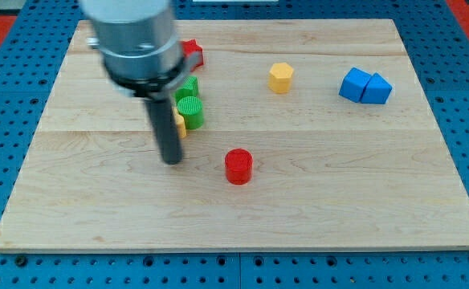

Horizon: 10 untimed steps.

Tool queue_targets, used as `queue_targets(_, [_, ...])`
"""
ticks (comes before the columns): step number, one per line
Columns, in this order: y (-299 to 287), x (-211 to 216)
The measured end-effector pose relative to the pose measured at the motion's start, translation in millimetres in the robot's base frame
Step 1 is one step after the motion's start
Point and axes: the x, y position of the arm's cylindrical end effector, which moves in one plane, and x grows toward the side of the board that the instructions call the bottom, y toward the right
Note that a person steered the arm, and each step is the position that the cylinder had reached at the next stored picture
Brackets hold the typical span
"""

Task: Place a red circle to the bottom of the yellow heart

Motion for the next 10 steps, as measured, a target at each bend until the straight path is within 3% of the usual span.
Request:
queue_targets(2, [114.9,-19.7])
queue_targets(3, [128.0,28.9])
queue_targets(4, [55.7,48.4])
queue_targets(5, [17.2,39.9])
queue_targets(7, [81.7,74.1])
queue_targets(8, [111.4,53.7])
queue_targets(10, [35.2,14.0])
